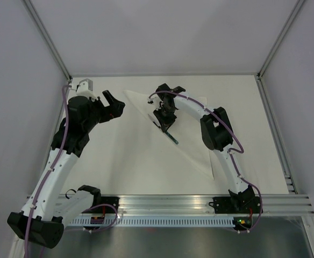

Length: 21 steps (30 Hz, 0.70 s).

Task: Fold the napkin, place the utensils inside, and roll it up
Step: Place the utensil onto the napkin

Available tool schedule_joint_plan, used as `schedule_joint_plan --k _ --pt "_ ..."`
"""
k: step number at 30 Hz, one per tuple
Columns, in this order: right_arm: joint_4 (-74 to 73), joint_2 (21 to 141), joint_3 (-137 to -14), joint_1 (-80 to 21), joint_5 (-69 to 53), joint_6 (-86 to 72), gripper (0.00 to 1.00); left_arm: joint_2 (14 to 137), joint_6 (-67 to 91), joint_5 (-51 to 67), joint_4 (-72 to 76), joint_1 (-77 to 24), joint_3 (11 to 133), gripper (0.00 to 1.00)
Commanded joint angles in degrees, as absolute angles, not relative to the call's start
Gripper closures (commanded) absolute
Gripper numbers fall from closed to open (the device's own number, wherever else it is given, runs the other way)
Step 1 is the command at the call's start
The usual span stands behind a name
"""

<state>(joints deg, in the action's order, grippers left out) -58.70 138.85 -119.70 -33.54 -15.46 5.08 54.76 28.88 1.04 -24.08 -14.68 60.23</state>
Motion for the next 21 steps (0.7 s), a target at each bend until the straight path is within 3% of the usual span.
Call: schedule_joint_plan --k 1,10,15,21 --pt "-59.4 136.6 -119.2 -33.7 -11.1 2.5 0.72 54.8 28.0 3.8 -21.8 -14.3 59.9 0.00" --pt "-59.3 129.2 -120.8 -33.4 -12.8 2.2 0.57 54.8 27.4 7.2 -17.8 -14.4 58.4 0.00" --pt "-58.0 123.8 -120.2 -30.0 -13.7 1.1 0.56 55.4 26.3 14.0 -9.9 -14.8 55.9 0.01" --pt "-52.0 112.4 -111.0 -15.8 -19.6 0.2 0.56 59.8 19.7 6.4 -2.2 -30.1 52.7 0.02"
